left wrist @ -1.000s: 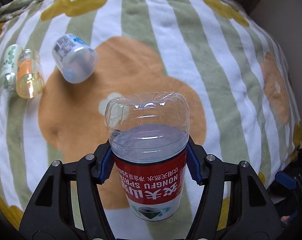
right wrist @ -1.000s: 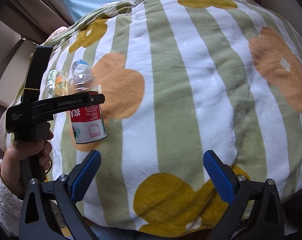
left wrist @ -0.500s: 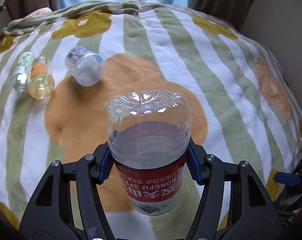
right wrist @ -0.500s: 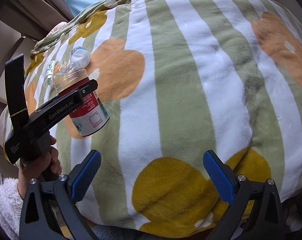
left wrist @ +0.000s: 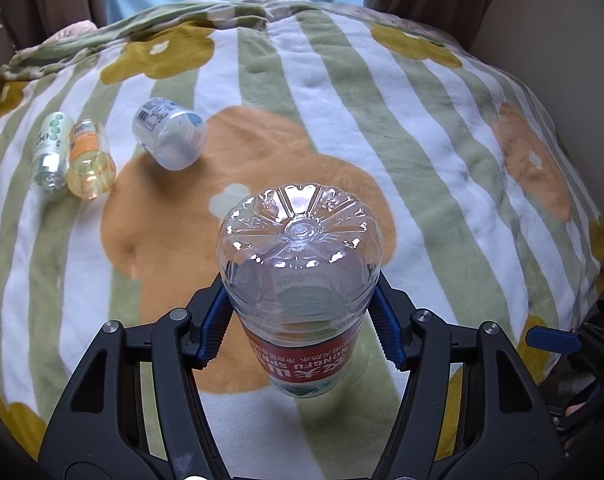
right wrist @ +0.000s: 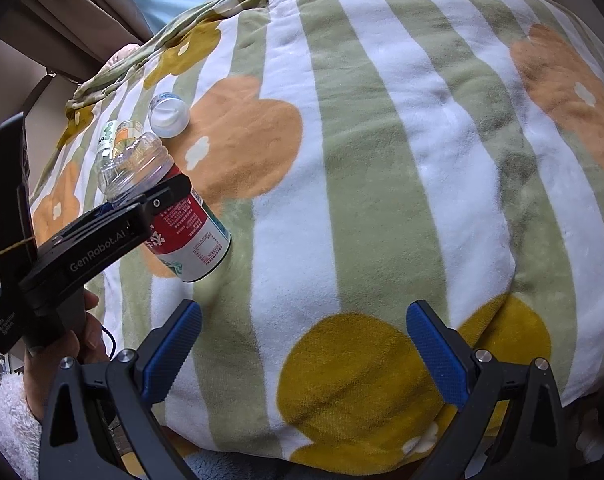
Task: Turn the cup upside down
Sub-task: 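Rotate the held bottle with the left gripper until its bottom faces up, then lower the inverted bottle onto the bed and open the left gripper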
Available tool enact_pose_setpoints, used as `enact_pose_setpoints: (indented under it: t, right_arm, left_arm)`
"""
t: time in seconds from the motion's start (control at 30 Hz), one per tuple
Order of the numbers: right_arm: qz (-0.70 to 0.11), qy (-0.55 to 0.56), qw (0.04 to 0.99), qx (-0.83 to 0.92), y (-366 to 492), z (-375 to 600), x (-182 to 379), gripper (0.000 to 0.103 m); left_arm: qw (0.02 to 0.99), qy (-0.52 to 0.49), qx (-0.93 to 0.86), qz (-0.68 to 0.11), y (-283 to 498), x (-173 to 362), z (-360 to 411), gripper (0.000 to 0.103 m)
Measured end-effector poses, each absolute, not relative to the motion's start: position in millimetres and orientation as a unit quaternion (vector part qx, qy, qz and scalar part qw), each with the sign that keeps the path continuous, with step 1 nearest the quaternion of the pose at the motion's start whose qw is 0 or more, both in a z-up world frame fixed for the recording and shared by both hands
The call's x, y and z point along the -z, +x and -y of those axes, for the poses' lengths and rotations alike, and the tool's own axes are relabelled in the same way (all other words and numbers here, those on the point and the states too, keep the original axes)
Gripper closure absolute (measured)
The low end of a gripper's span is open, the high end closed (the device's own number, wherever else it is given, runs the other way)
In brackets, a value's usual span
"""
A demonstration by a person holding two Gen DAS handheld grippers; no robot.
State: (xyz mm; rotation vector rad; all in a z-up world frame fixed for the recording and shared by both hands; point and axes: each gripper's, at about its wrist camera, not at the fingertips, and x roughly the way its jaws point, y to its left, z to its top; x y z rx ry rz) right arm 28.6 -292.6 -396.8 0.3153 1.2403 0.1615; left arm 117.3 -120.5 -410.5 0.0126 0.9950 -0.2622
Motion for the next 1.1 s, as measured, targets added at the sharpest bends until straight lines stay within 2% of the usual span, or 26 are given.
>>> enact_pose_setpoints:
  t: [0.13,0.3,0.63,0.87,0.9,0.97,1.0,1.03,1.1]
  right_arm:
    - [-0.580,0.150,0.798,-0.075,25,291,399,0.001]
    - [-0.577,0.151,0.799,-0.077,23,291,398,0.001]
    - [-0.577,0.156,0.798,-0.075,19,294,401,0.001]
    - [-0.579,0.153,0.797,-0.079,18,292,403,0.001]
    - [-0.579,0.154,0.797,-0.079,18,292,403,0.001]
    - [-0.579,0.155,0.797,-0.079,18,291,404,0.001]
    - [-0.579,0.155,0.797,-0.079,19,291,404,0.001]
    - [-0.579,0.155,0.797,-0.080,18,291,404,0.001]
    - [-0.578,0.153,0.797,-0.082,18,289,405,0.001]
  left_arm:
    - [0.877,0.017,0.140,-0.458,115,405,124,0.043]
    - [0.881,-0.026,0.144,-0.449,110,406,113,0.043]
    - [0.871,0.042,0.160,-0.462,87,423,129,0.043]
    - [0.870,0.039,0.159,-0.465,85,419,127,0.043]
    - [0.868,0.038,0.158,-0.469,86,419,127,0.040]
    - [0.871,0.038,0.154,-0.464,86,417,126,0.023]
    - [0.874,0.038,0.154,-0.458,85,415,126,0.009]
    - [0.879,0.036,0.154,-0.451,83,412,125,0.001]
    - [0.883,0.034,0.156,-0.442,82,407,124,0.000]
